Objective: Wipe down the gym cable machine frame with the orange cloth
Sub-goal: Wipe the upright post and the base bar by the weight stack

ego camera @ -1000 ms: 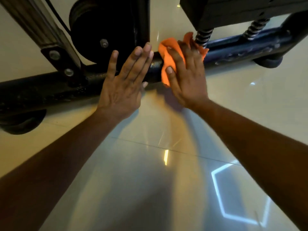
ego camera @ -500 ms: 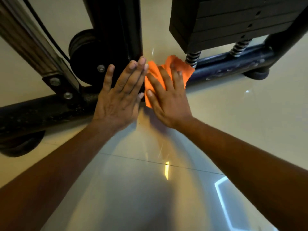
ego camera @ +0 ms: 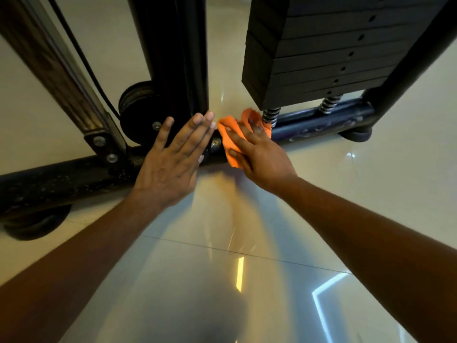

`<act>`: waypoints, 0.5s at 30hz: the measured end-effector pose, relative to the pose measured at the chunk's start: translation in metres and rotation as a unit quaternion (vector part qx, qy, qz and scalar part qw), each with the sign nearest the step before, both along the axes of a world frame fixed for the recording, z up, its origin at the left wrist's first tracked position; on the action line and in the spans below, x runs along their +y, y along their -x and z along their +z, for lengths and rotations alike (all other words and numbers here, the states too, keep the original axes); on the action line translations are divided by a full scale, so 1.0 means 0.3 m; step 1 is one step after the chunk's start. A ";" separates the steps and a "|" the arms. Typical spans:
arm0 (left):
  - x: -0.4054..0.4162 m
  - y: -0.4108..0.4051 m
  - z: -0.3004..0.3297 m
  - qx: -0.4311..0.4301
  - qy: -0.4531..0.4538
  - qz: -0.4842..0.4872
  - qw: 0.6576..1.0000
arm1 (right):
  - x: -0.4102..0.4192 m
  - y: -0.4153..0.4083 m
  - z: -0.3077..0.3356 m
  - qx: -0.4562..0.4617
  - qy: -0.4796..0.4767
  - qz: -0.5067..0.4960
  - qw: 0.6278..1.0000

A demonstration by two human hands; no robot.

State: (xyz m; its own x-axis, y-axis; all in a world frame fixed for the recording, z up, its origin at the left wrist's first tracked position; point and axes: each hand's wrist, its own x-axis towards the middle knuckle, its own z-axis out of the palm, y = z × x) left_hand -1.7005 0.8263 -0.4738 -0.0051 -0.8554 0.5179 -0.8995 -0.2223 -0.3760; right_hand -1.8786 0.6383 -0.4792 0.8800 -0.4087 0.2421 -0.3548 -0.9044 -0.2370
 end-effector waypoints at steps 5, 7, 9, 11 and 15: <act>-0.010 0.085 -0.017 0.028 -0.061 0.010 0.998 | 0.000 0.115 0.054 0.023 -0.036 0.019 0.999; -0.028 0.121 -0.019 0.051 -0.089 -0.010 0.995 | 0.003 0.164 0.058 0.015 -0.059 0.006 0.998; -0.052 0.164 -0.005 0.100 -0.104 -0.035 0.989 | 0.005 0.228 0.059 0.004 -0.078 -0.025 0.997; -0.080 0.202 0.015 0.152 -0.112 -0.045 0.981 | 0.007 0.299 0.059 -0.022 -0.096 -0.063 0.993; -0.168 0.268 0.046 0.229 -0.115 -0.039 0.966 | 0.011 0.428 0.042 -0.066 -0.113 -0.124 0.984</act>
